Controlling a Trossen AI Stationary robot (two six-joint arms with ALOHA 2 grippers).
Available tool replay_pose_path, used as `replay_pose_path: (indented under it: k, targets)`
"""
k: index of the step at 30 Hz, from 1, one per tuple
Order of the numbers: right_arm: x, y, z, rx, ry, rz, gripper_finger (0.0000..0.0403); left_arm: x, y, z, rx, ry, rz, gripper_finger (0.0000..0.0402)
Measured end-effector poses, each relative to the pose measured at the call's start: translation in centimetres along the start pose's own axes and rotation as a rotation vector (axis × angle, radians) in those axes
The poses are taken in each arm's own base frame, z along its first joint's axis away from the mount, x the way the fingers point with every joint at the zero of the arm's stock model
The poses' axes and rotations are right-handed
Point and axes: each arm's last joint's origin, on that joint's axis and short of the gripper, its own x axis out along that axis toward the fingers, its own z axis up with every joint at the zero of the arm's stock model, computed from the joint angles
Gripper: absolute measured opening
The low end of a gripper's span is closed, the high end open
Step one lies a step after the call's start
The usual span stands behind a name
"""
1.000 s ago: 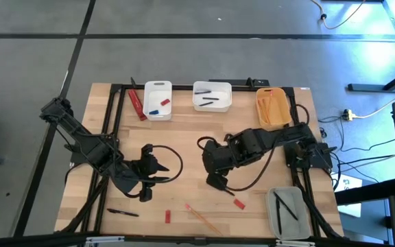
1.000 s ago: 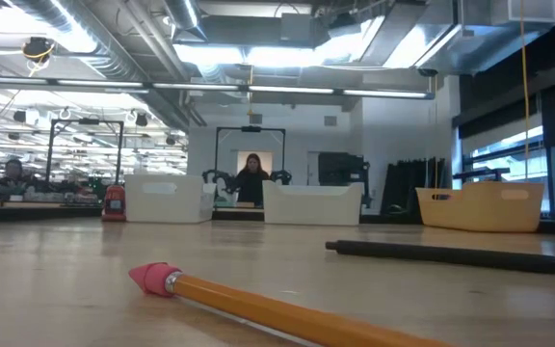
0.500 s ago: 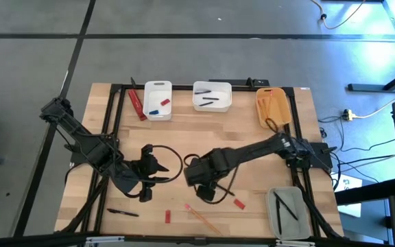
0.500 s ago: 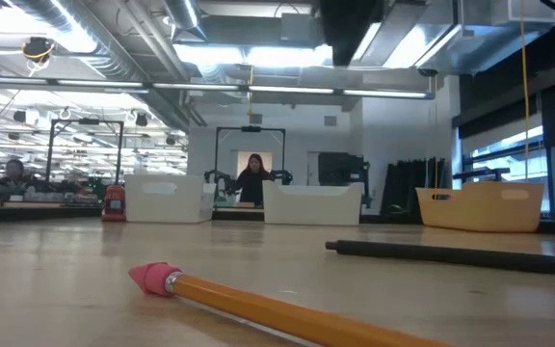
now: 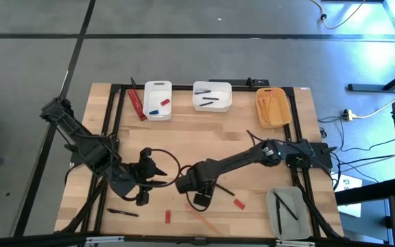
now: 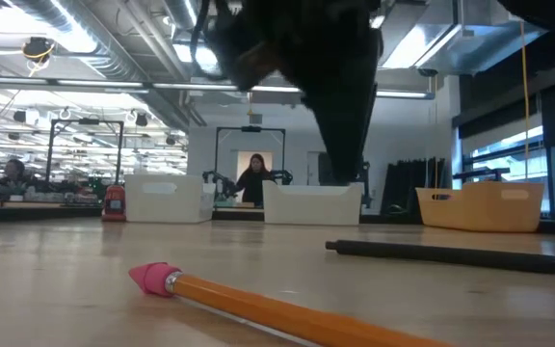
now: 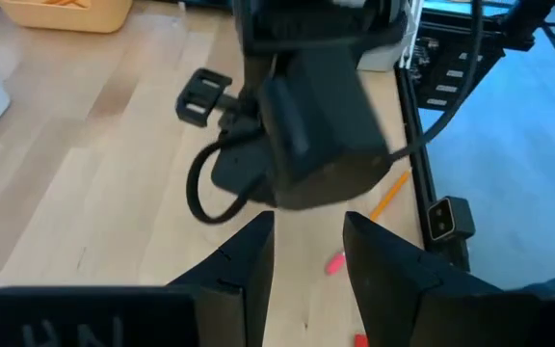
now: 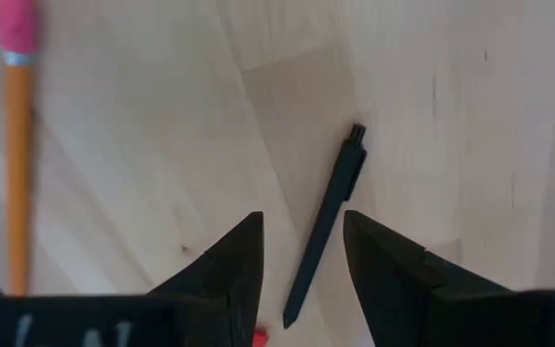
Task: Sort crayons/erasers/pens/pencils in bins
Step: Put the black pen into the gray bin
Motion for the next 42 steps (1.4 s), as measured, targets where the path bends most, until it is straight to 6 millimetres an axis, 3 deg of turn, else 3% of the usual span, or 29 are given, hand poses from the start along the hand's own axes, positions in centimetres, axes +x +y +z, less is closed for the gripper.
replay_pose_path:
  k: [5,21,30,35,42]
  targets:
    - [1.4,-0.2,0.6,0.023,-0.003,-0.053,0.0147,0.0,0.0,0.0,0.0,0.0,0.0,0.0119]
    - [2.6,-1.1,1.4,0.0,0.023,-0.095,0.0147,0.0,0.0,0.0,-0.005,-0.003,-0.001,0.0119]
    - [4.7,-1.3,0.1,-0.016,0.17,-0.128,0.0147,0.0,0.0,0.0,-0.003,-0.003,-0.001,0.0119]
    - [4.5,-0.3,-0.1,-0.047,0.131,-0.096,0.0147,0.0,0.0,0.0,-0.001,-0.003,-0.001,0.0119]
    - [4.8,-0.6,0.5,-0.04,0.084,-0.102,0.0147,0.0,0.0,0.0,-0.001,-0.003,-0.001,0.0119]
